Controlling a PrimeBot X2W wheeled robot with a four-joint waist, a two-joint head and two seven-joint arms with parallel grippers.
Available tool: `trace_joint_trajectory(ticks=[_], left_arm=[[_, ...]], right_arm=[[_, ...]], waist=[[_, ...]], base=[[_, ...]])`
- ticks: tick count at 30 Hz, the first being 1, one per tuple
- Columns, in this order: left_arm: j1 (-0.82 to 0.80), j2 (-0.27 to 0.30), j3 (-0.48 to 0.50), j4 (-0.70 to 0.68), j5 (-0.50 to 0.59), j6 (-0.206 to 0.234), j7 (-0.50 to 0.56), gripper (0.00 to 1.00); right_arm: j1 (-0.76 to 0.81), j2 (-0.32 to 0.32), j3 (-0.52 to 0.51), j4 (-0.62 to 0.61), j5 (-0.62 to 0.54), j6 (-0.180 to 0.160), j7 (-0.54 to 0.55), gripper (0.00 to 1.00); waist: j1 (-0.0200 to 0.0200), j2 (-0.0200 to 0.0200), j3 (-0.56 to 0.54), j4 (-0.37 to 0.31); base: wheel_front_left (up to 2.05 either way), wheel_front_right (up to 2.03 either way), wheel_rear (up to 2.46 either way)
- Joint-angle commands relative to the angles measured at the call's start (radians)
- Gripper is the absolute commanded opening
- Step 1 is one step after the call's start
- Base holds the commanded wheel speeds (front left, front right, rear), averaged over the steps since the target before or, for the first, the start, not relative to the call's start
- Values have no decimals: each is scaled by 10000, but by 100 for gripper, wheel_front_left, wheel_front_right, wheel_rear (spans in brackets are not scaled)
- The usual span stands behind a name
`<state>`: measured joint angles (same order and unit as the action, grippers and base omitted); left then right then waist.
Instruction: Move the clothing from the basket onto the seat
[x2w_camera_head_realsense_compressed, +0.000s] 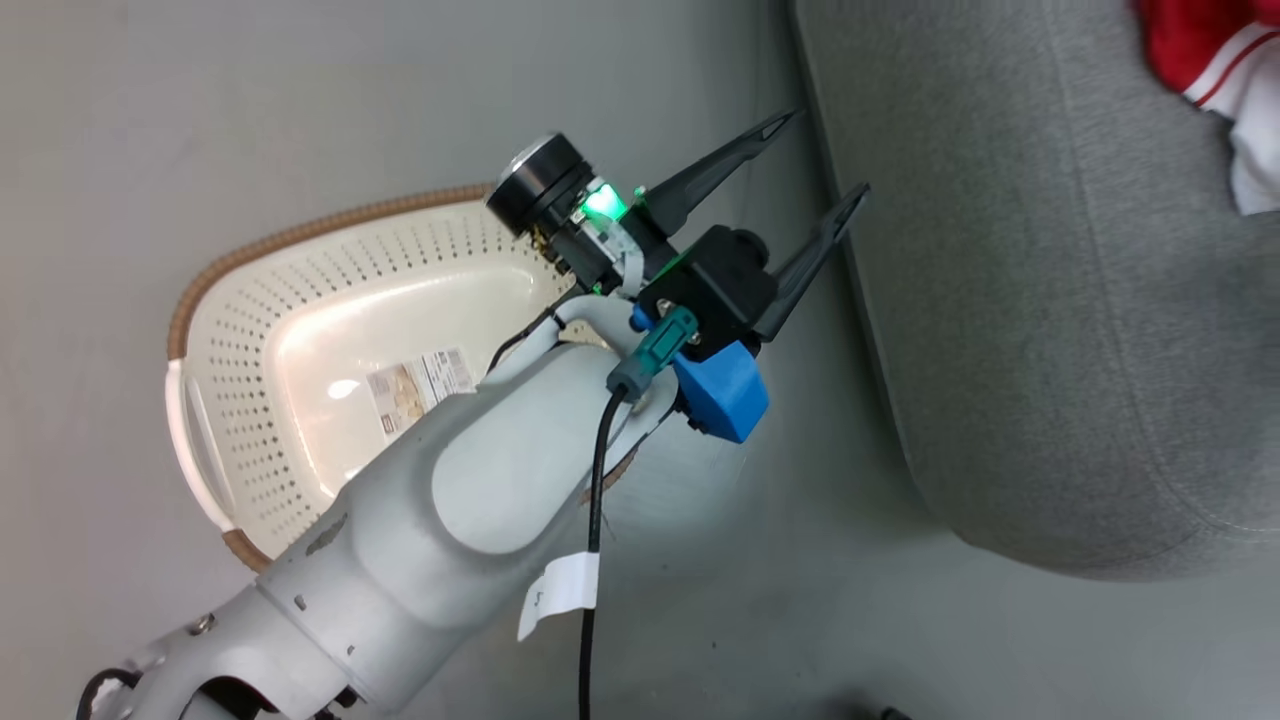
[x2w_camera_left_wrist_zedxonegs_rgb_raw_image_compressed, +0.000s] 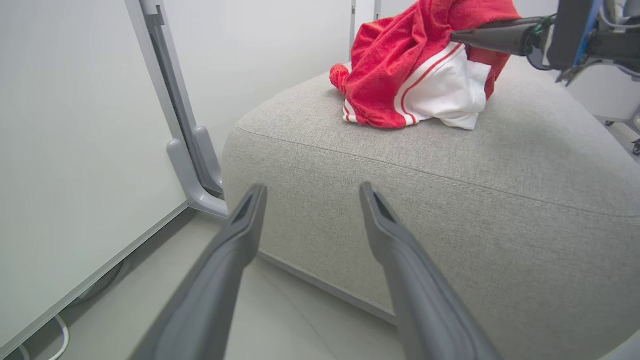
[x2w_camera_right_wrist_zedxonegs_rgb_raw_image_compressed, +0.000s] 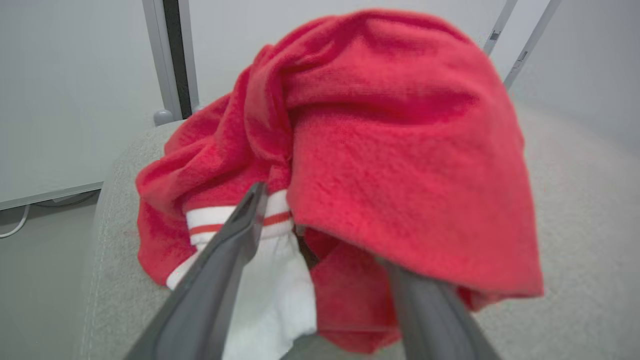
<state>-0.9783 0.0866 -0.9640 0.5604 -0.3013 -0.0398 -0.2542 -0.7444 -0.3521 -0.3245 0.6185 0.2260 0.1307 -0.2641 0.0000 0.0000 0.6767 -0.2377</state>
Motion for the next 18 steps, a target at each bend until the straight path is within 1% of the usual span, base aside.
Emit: trace_joint_trajectory(ticks=[1,3,4,6,9,14,18], left_arm=[[248,34,128,-6,-152,93,-67,100],[368,44,188,-1,-196,140,-83,100],[633,72,356,-24,-344,209,-111,100],[764,94,436,-39,-412,245,-114,100],[1247,176,872,-385,-578,407,-116,100],[2230,413,1877,-1148,-543,764,-121,100],[3125,590,2850,-1797,-397,1019,-123,100]], right_arm=[[693,184,-60,-292,-26,1,-6,100],[990,299,-54,-424,-80,1,-6,100],[1507,433,-99,-732,-167,1,-8,100],[1760,526,-139,-904,-182,1,-6,100],[2486,756,-88,-1438,-293,1,-6,100],[3405,1062,211,-2556,-442,1,-8,100],[3909,1338,712,-3444,-574,1,-8,100]], waist=[[0,0,-608,-87],[0,0,-789,-104],[0,0,-1160,-126],[0,0,-1349,-137],[0,0,-1929,-127],[0,0,-2900,58],[0,0,-3564,297]], base=[[0,0,0],[0,0,0],[0,0,0],[0,0,0],[0,0,0],[0,0,0],[0,0,0]])
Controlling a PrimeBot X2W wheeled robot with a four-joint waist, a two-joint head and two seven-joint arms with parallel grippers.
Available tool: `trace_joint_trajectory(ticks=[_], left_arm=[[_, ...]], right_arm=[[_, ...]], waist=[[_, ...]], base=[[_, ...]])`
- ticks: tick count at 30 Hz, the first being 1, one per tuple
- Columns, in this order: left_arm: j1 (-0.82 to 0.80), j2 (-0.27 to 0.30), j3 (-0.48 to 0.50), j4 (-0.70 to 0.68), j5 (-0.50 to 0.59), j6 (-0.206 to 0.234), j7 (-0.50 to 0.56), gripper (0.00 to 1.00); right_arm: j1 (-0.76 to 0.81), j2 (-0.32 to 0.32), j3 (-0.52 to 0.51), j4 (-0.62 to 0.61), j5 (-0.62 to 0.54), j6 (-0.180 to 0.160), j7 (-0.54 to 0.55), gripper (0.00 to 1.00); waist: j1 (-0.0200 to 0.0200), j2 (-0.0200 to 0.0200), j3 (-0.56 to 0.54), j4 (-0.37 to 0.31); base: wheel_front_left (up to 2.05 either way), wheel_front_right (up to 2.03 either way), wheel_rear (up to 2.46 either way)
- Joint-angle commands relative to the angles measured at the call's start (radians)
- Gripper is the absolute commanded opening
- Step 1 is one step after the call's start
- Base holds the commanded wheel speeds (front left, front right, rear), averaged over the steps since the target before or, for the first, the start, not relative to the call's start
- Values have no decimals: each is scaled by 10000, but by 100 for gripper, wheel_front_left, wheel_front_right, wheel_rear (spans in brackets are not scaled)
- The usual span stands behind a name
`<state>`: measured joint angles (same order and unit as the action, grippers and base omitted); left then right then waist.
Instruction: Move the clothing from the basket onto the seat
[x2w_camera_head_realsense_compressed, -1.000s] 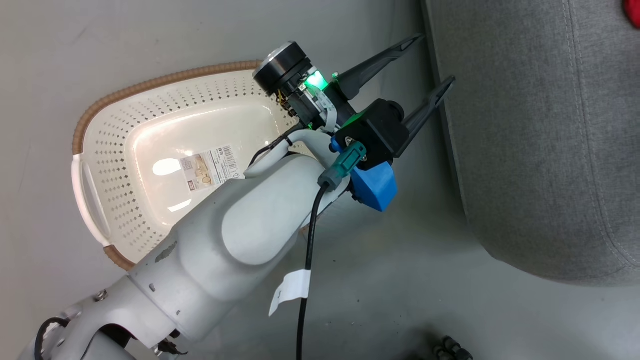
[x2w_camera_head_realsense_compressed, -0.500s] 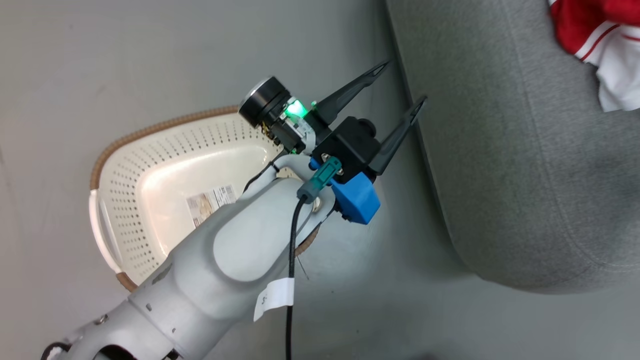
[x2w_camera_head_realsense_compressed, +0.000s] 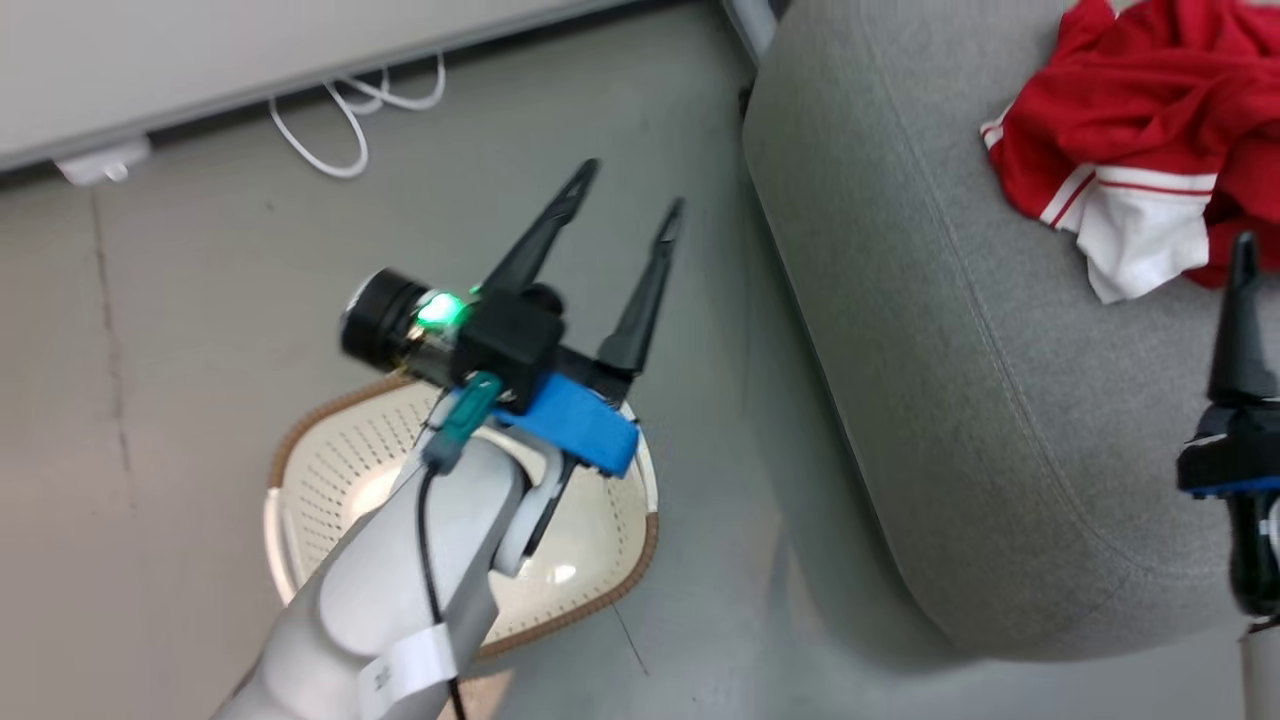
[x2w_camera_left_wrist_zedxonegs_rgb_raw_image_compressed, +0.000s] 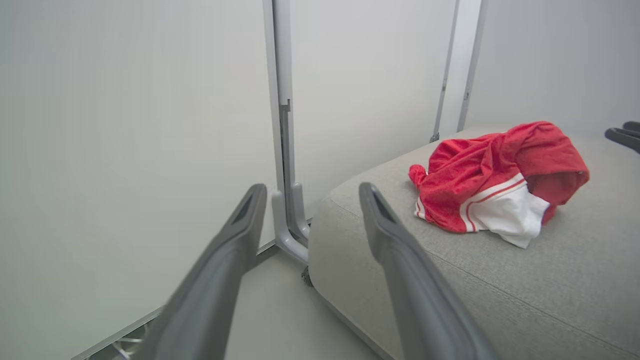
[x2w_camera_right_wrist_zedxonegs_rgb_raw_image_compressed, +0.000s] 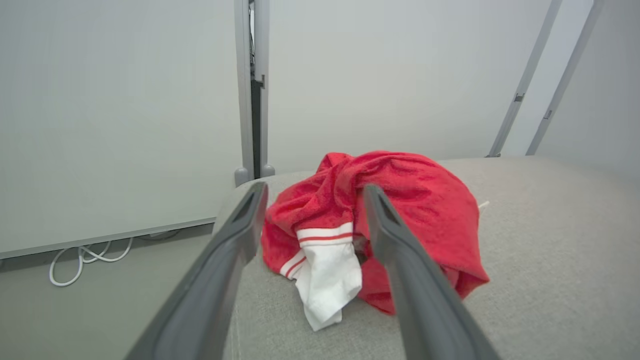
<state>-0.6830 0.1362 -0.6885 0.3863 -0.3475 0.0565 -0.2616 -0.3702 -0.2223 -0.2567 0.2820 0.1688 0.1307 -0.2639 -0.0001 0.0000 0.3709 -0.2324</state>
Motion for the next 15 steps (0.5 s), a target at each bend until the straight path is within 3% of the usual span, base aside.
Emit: trace_joint_trajectory(ticks=[1,6,15], left_arm=[[384,98,342,-226,123,94,-48,100],[1498,172,1701,-992,473,312,-48,100],[3086,37,3663,-1479,1024,8,-47,100]], right_arm=[[267,104,196,-282,-56,1,-9,100],[586,334,864,-1019,-217,1,-8,100],[967,708,1749,-1450,-364,1,-8,100]], waist=[[1,0,-689,329],[1,0,-1407,725],[1,0,-2365,1526]], base=[[0,0,0],[0,0,0],[0,0,0]])
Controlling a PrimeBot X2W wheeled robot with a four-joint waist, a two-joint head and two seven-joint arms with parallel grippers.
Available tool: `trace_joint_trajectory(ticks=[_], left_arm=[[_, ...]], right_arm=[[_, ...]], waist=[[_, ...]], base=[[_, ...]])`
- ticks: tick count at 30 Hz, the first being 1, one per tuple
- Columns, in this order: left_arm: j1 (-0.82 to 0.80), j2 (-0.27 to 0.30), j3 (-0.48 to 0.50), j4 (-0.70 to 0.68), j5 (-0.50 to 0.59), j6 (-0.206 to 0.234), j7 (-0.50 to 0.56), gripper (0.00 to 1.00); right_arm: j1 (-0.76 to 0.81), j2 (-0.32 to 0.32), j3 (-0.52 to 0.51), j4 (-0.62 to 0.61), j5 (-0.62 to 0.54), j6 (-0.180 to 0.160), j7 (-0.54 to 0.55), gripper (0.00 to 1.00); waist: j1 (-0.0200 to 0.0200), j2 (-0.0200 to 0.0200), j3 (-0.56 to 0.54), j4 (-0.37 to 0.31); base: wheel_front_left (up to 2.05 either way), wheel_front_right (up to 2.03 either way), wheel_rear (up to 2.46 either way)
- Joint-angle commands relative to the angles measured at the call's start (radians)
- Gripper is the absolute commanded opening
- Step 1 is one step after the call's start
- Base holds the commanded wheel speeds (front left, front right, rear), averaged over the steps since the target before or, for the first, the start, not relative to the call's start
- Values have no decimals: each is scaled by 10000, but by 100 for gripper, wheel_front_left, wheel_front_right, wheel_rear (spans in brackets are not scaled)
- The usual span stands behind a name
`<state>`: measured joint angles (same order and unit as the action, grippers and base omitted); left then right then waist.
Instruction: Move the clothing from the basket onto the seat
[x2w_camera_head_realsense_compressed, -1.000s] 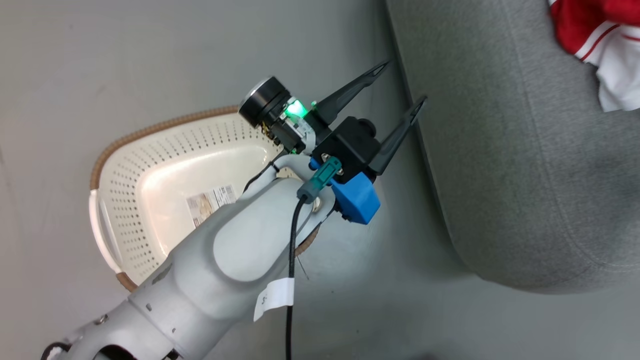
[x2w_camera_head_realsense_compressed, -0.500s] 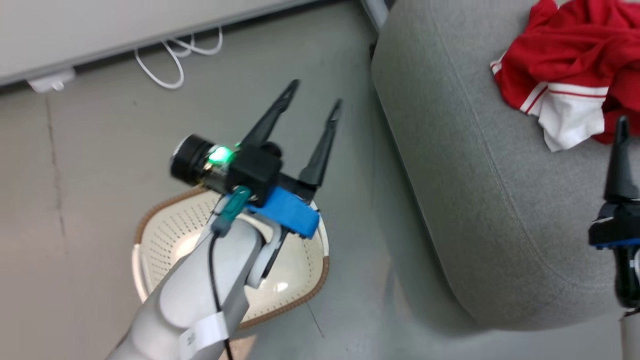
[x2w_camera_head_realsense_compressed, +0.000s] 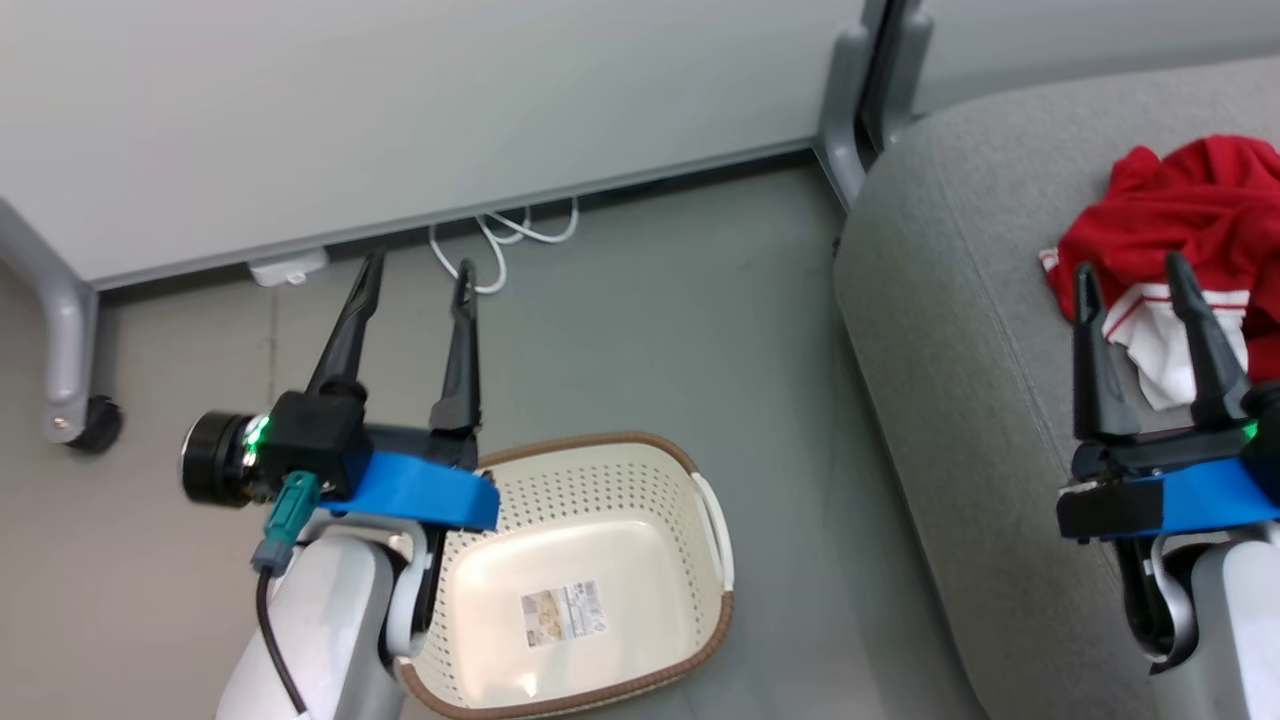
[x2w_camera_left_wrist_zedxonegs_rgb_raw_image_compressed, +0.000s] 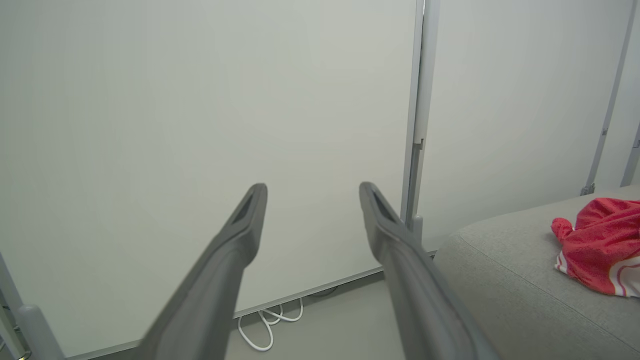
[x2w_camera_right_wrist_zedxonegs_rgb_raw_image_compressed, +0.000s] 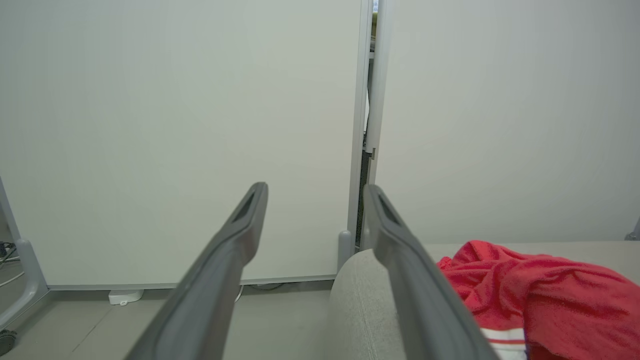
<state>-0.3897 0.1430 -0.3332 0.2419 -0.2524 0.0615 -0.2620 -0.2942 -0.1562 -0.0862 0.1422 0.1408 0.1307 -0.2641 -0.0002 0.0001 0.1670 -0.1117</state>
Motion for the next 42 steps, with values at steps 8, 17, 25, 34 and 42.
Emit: trace_joint_trajectory(ticks=[8,17,25,34,42], left_arm=[[1124,-336,1257,44,493,-578,-37,100],[2019,-674,2031,282,870,-1048,-38,100],[2585,-849,2588,317,961,-1326,-38,100],[2768,-926,2812,415,1017,-1466,-38,100],[2776,-929,2783,466,1005,-1433,-38,100]], right_arm=[[690,253,146,163,-187,1,-6,100],[1436,485,41,509,-196,1,-6,100],[1812,618,-33,648,-203,1,-6,100],[2030,766,-121,819,-148,1,-6,100],[2055,800,-145,905,-154,1,-6,100]], waist=[[2,-1,-863,937],[2,-1,-1273,1286],[2,-1,-1403,1363],[2,-1,-1493,1459],[2,-1,-1491,1476]], base=[[0,0,0],[0,0,0],[0,0,0],[0,0,0],[0,0,0]])
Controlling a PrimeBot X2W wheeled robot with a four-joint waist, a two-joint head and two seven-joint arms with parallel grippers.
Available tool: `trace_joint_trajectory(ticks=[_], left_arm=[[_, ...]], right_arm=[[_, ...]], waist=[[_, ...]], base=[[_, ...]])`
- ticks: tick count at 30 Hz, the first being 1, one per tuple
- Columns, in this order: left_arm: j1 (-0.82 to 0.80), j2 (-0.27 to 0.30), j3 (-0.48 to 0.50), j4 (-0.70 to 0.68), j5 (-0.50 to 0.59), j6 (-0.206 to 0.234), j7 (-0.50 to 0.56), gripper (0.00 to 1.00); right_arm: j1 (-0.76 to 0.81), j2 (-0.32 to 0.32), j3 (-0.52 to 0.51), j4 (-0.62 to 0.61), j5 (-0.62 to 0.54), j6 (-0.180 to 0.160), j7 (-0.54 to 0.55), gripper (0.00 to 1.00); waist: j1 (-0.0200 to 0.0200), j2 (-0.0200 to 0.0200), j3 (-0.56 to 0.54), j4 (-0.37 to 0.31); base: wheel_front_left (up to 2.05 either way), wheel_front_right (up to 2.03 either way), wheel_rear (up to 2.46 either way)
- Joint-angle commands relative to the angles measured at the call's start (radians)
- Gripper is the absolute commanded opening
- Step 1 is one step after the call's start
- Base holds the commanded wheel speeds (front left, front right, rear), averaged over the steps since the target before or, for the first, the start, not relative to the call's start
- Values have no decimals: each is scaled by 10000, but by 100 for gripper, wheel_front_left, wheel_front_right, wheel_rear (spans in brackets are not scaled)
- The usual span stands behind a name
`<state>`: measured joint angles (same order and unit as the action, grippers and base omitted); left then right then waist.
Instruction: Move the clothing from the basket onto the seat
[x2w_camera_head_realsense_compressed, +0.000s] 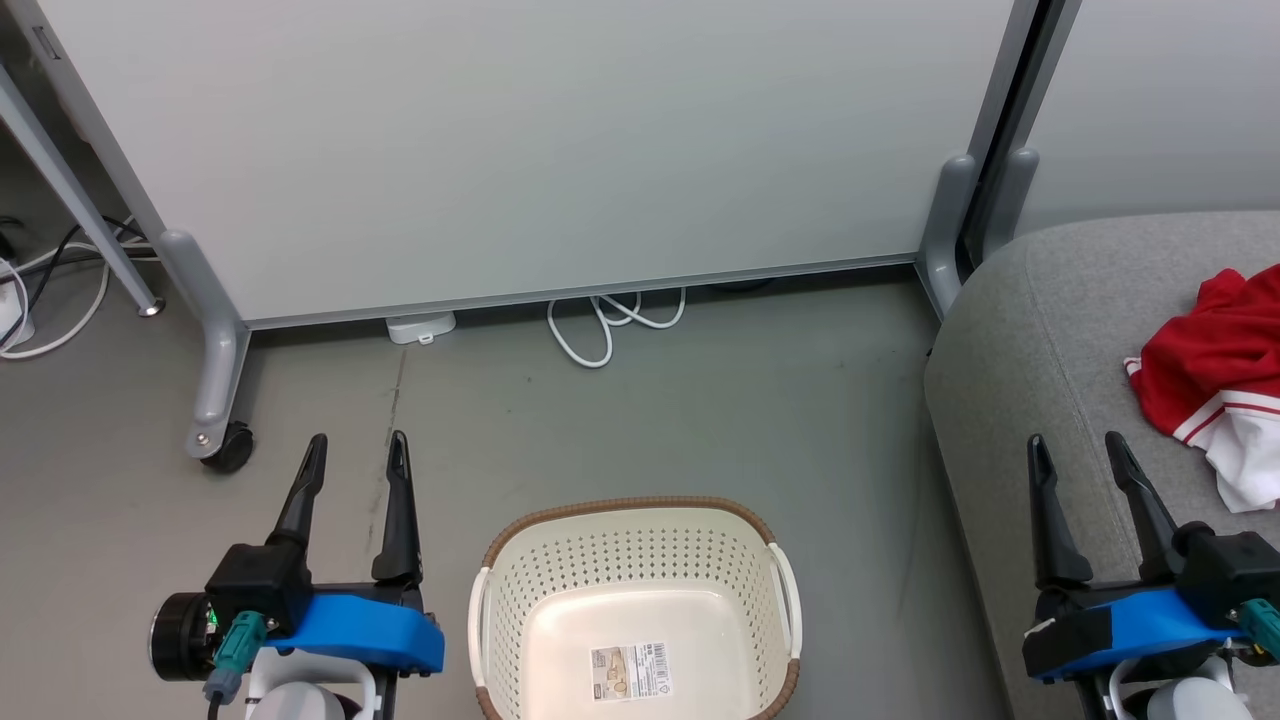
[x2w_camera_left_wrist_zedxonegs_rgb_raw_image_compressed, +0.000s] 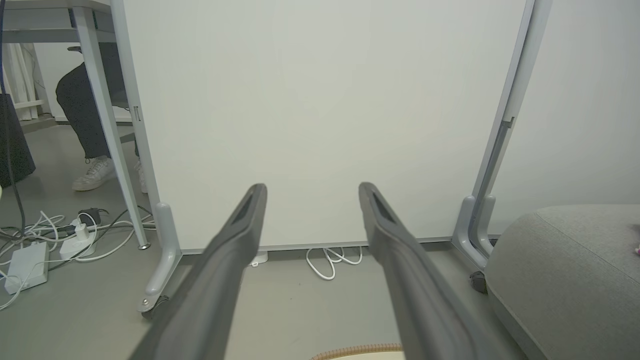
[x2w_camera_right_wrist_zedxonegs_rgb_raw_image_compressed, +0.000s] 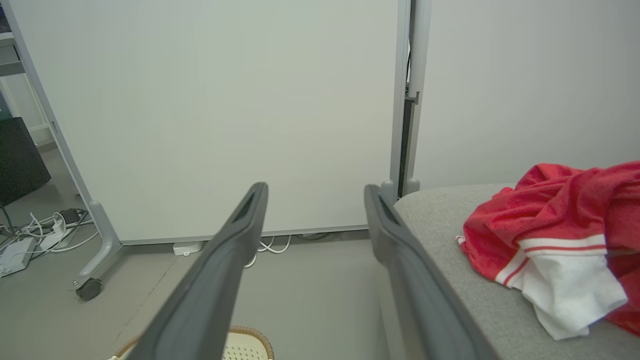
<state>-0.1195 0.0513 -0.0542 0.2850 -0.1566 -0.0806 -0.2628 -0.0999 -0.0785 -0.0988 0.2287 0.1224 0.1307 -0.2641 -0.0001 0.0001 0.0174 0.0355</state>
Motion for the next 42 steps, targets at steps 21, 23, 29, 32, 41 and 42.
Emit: trace_joint_trajectory(ticks=[21,23,29,32,41,42], left_arm=[[240,-9,96,407,-1749,20,555,0],[244,-9,132,369,-2126,5,640,0],[242,-9,249,274,-3197,-40,889,0],[235,-9,311,236,-3707,-62,1014,0],[205,-8,488,138,-5130,-120,1374,0],[202,-8,508,129,-5279,-128,1409,0]], right_arm=[[24,102,-99,469,1770,0,530,0],[33,107,-86,442,2158,0,613,0],[44,121,-64,383,3257,0,860,0],[41,128,-62,363,3780,0,984,0],[20,147,-68,321,5245,0,1343,0],[17,149,-69,317,5399,0,1381,0]], waist=[[1,-1,-15,9],[1,-1,-17,2],[1,-1,-23,-16],[1,-1,-27,-26],[1,-1,-36,-54],[1,-1,-38,-57]], base=[[0,0,0],[0,0,0],[0,0,0],[0,0,0],[0,0,0],[0,0,0]])
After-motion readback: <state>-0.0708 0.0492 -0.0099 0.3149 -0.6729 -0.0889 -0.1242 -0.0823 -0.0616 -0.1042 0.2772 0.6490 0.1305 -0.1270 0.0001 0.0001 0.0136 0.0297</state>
